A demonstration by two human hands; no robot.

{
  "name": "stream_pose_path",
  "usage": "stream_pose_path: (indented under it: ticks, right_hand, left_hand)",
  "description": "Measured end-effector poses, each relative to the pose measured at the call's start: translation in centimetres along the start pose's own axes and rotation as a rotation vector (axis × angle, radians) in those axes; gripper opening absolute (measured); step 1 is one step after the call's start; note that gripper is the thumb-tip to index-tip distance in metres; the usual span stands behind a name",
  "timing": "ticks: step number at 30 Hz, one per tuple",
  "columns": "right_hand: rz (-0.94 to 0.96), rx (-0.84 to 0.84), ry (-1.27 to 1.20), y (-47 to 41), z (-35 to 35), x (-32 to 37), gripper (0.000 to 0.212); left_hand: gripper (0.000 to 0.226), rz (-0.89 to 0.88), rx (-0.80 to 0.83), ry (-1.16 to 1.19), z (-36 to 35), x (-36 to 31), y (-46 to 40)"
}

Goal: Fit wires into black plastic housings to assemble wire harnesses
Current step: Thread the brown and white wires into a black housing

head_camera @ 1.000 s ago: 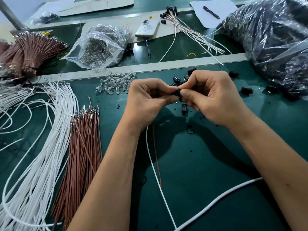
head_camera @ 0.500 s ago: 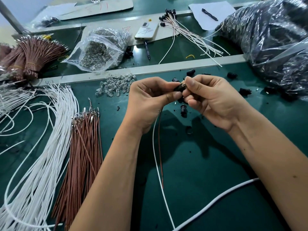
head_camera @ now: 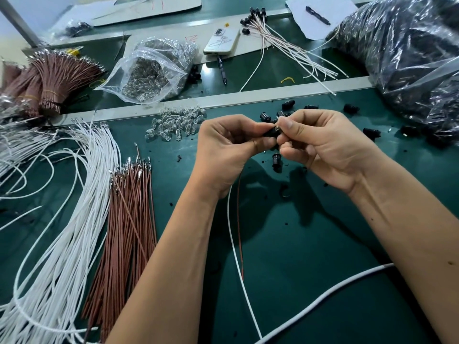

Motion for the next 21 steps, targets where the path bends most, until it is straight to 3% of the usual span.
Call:
stream_pose_path:
  ticks: [11, 16, 21]
  right_hand:
    - [-0.018, -0.029, -0.064, -0.31, 0.16, -0.40, 0.013]
    - [0.116, -0.106, 0.000, -0.83, 0.59, -0.44, 0.021]
    - [0.401, -0.101, 0.221, -0.71, 0.25, -0.54, 0.023]
  left_hand:
    - [0.018, 0.064, -0.051, -0.026, -0.21, 0.13, -0.08]
    - [0.010, 0.236, -0.140, 0.173, -0.80, 0.07, 0.03]
    - [0.012, 0.262, -0.159, 0.296, -0.67, -0.09, -0.05]
Point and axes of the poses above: each hand's wrist, its own y-axis away from the middle knuckle, its own z-axis out of the back of the hand, x = y × z, the point moved 3 cm from there along -y, towards the middle knuckle, and after that the axes turned 3 degrees about -x, right-handed, at the moved point
